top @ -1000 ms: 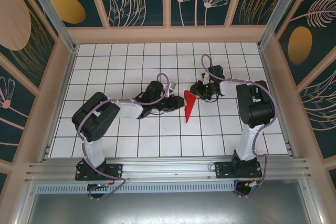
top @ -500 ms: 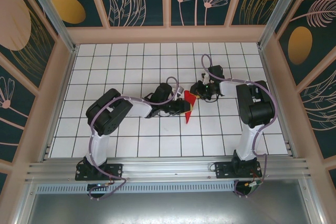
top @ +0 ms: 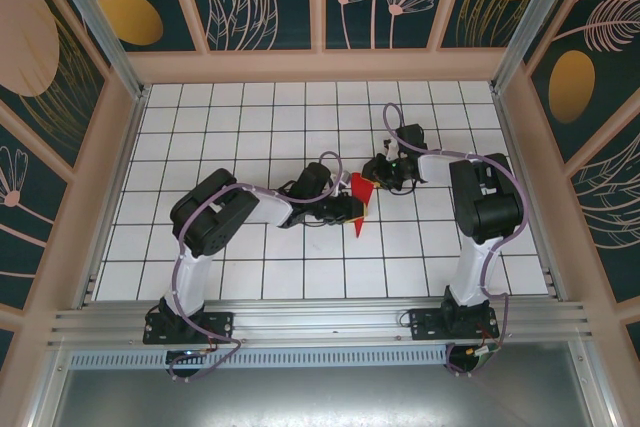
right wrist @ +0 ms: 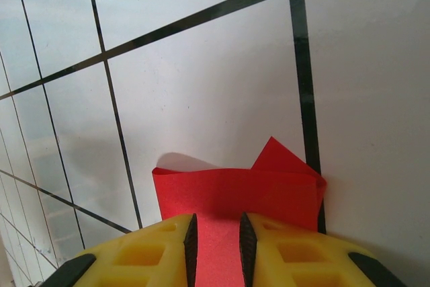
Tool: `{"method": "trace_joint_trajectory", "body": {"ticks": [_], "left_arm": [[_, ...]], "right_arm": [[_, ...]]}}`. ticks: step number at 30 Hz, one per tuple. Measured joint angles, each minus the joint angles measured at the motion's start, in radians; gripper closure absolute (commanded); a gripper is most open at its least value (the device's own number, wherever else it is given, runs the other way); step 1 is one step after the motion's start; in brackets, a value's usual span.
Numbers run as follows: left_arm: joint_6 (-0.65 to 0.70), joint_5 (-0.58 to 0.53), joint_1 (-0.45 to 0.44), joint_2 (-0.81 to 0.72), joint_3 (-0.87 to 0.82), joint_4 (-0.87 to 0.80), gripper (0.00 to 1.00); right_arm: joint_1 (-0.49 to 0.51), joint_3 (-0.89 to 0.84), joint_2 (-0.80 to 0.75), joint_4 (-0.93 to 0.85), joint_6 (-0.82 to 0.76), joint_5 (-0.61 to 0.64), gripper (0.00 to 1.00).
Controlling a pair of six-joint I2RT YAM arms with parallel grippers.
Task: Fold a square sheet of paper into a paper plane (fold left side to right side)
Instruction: Fold the wing for the fifth time at the center of the table.
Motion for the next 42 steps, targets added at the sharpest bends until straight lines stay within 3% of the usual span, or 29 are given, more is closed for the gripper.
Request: {"method": "trace_joint_trajectory", "body": {"ticks": [6, 16, 21, 31, 42], "left_arm": [[0.012, -0.018, -0.009, 0.008, 0.036, -0.075, 0.78], [0.107, -0.104, -0.038, 0.012, 0.159, -0.339, 0.82], [0.148, -0.144, -0.051, 0.021, 0.217, -0.448, 0.84], [0.167, -0.163, -0.056, 0.026, 0.233, -0.484, 0.86], [0.170, -0.166, -0.057, 0.027, 0.237, -0.491, 0.88]], "right_arm": [[0.000, 0.002, 0.003, -0.004, -0.009, 0.011, 0.79], [0.002, 0.001, -0.001, -0.004, -0.014, 0.019, 0.86], [0.000, -0.047, -0.071, 0.021, -0.013, 0.050, 0.91], [-0.021, -0.190, -0.322, 0.104, -0.013, 0.002, 0.97], [0.015, -0.264, -0.209, 0.174, 0.003, -0.074, 0.97]]}}
